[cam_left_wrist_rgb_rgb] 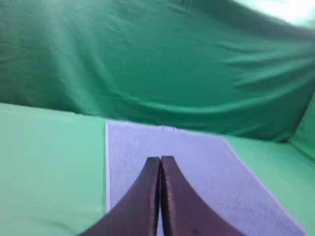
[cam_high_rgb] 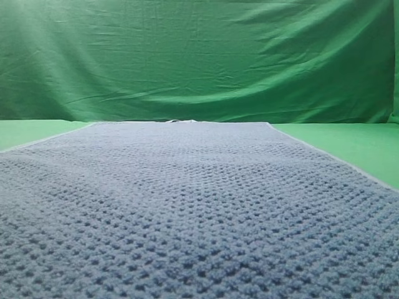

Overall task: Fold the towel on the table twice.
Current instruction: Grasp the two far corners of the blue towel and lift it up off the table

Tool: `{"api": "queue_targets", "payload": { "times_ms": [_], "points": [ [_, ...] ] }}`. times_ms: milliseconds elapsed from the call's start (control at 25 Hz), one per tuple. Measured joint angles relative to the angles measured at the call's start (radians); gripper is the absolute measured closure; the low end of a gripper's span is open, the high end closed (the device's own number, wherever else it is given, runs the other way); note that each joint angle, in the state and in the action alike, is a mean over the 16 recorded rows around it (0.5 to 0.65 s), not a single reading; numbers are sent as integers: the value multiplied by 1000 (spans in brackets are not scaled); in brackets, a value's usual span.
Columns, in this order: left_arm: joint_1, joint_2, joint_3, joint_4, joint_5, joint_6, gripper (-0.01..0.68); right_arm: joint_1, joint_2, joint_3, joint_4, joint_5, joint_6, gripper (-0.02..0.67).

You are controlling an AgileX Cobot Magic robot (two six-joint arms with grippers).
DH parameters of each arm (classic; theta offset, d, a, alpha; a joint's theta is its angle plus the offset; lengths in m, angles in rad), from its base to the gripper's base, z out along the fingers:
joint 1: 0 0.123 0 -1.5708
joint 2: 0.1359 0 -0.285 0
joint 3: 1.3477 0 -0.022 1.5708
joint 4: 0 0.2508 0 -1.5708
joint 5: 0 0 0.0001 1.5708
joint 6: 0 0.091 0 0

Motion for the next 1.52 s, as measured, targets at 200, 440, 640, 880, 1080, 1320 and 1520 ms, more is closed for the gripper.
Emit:
{"api": "queue_targets", "payload": {
  "times_ms": [200, 440, 640, 880, 1080, 1320, 1520],
  "points": [
    [0, 143, -132, 51, 183, 1, 673, 1, 84, -106, 2, 154, -26, 649],
    [0, 297, -211, 68, 308, 1, 673, 17, 184, -177, 13, 275, -57, 649],
    [0, 369, -243, 55, 362, 1, 673, 38, 254, -216, 18, 318, -67, 649],
    [0, 464, -322, 64, 453, 1, 673, 62, 381, -316, 16, 406, -71, 649],
    [0, 584, -419, 98, 528, 1, 673, 83, 546, -436, 4, 520, -71, 649],
    [0, 761, -526, 147, 561, 1, 673, 125, 786, -588, -6, 624, -57, 649],
    [0, 916, -592, 182, 536, 1, 673, 181, 1004, -711, -23, 663, -23, 649]
  ]
}}
